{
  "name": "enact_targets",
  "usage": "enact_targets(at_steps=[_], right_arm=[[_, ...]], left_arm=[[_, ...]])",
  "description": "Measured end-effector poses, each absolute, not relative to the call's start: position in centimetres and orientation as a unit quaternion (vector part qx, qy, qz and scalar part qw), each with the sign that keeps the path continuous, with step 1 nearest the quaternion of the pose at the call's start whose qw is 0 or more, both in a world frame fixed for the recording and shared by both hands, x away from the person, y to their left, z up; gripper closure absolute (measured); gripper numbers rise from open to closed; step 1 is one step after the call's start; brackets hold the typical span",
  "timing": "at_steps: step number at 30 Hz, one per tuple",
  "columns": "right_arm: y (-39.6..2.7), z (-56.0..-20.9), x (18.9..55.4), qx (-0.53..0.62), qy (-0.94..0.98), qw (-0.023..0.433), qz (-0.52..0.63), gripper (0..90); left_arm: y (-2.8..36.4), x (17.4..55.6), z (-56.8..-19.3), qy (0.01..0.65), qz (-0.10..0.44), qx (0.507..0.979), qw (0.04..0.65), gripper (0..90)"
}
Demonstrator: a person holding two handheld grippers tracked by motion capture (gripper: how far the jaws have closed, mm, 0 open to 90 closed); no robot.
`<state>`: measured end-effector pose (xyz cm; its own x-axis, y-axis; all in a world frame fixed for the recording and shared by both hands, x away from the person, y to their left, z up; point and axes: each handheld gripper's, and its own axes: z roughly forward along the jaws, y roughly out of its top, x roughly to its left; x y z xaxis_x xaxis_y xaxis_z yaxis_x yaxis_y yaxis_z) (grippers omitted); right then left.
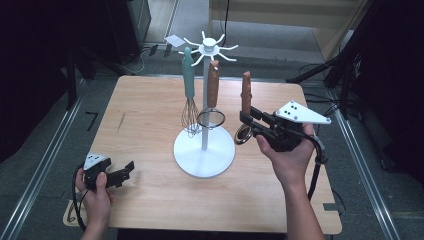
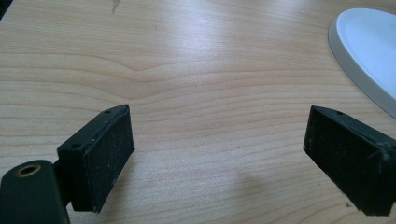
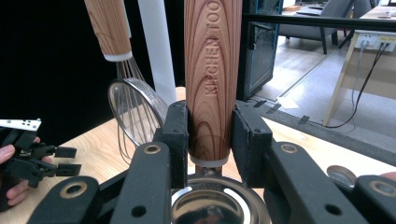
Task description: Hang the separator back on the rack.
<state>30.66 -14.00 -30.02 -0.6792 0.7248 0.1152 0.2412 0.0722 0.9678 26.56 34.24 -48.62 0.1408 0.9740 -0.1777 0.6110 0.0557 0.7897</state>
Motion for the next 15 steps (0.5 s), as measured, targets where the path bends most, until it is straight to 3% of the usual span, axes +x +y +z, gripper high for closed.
enact_targets(at_steps=[15], right_arm=[[-13.5, -27.9, 30.3, 0.313, 0.692, 0.215, 0.614, 70.7]], left_arm=[[34.2, 26.6, -48.6, 0.611, 0.232, 0.648, 0.39, 8.8]])
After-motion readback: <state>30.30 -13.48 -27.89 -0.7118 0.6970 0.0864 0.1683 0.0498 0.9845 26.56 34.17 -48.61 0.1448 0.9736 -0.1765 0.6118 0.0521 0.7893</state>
